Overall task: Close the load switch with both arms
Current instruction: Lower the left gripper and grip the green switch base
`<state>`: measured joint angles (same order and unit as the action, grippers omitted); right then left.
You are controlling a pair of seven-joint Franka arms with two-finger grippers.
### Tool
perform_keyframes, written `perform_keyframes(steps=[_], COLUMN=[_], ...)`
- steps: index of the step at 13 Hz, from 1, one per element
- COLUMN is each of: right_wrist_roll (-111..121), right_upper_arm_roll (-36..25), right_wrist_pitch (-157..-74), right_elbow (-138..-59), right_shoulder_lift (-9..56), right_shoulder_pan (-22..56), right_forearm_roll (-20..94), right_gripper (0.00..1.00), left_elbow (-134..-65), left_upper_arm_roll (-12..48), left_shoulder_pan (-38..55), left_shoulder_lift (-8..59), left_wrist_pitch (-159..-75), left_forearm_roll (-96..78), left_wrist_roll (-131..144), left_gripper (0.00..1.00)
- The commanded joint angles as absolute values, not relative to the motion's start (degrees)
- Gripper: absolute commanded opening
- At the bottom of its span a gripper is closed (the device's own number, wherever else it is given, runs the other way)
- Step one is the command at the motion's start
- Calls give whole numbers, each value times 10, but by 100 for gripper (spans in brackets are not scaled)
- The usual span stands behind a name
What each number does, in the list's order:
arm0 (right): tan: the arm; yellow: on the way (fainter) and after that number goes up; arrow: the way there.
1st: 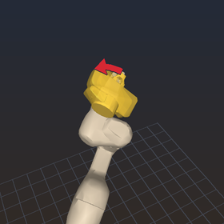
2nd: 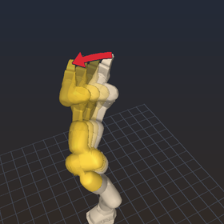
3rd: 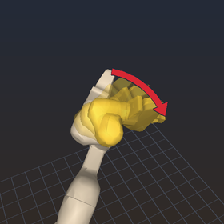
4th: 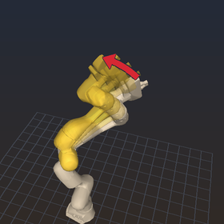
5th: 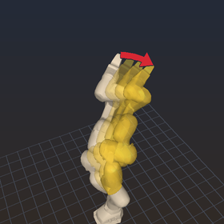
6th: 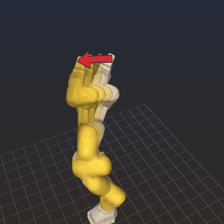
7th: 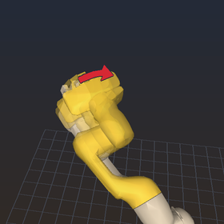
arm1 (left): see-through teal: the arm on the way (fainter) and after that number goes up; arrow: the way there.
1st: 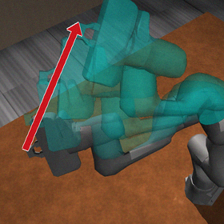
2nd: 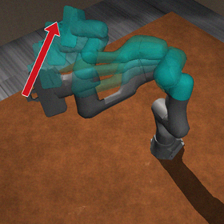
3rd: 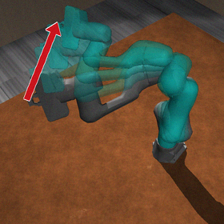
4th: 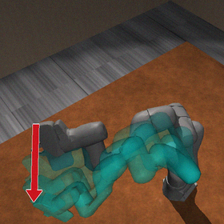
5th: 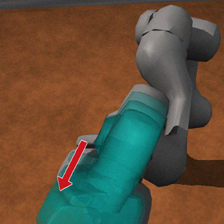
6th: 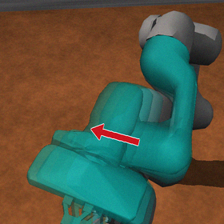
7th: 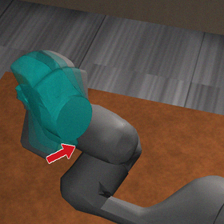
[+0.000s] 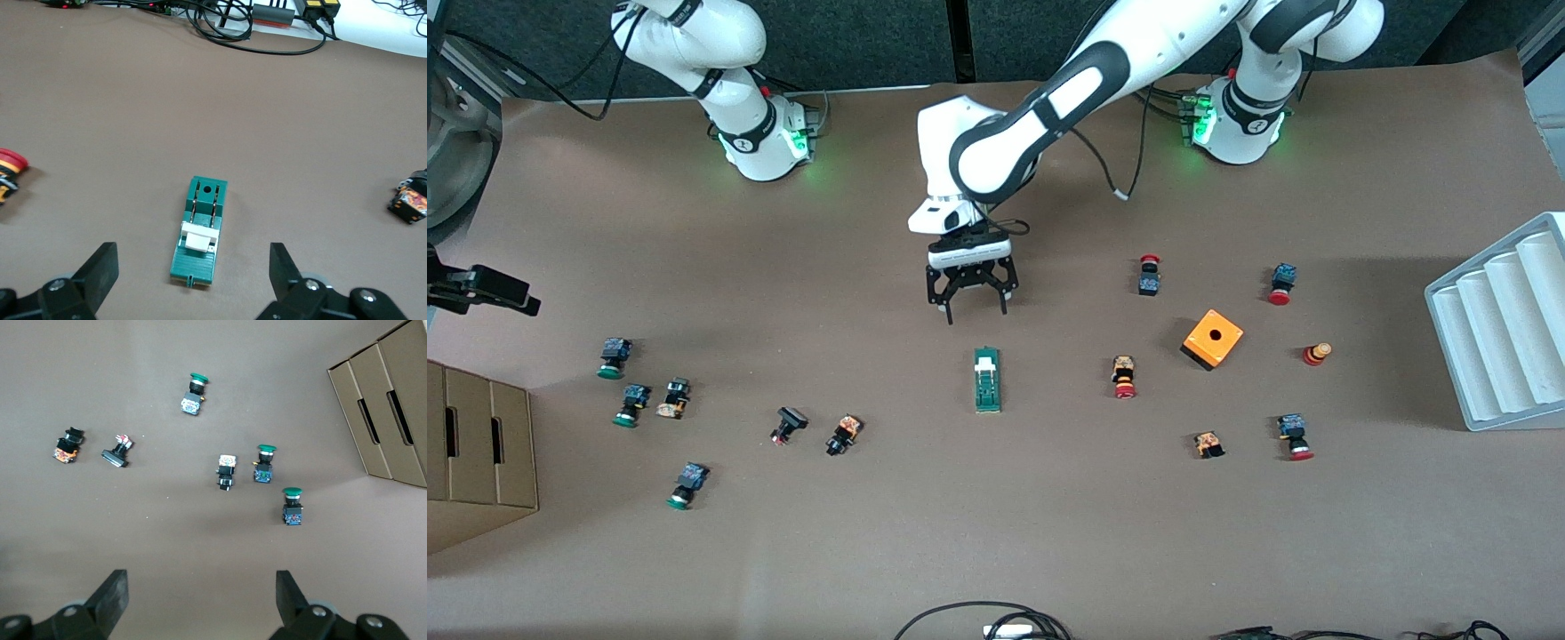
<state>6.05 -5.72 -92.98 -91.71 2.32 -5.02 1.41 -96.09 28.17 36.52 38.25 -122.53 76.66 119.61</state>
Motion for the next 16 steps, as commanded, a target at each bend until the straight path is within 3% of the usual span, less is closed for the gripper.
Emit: perform_keyframes(steps=[1,4,7,16], right_wrist_roll=[61,60,60,52], right_upper_arm_roll=[-57,-57,-57,-55], right_wrist_pitch=[-932,-931,-930,-929], right_elbow=[-914,-914,-914,-916], right_shoulder_lift=[22,23,23,42], right_shoulder_pan=[-48,-49,-55,-46], right_forearm_roll=[5,5,5,10], right_gripper=[100,100,100,100], left_elbow=[-955,-955,-952,-950], left_upper_arm_roll=[275,273,270,268], left_shoulder_pan=[379,390,414,421], left_shoulder_lift=[423,464,507,568], left_wrist_pitch=[-1228,-1216,-1149,-1076], left_forearm_roll=[865,960,1019,1123], left_wrist_roll=[1265,1349,1386,1399], left_gripper=[100,100,100,99])
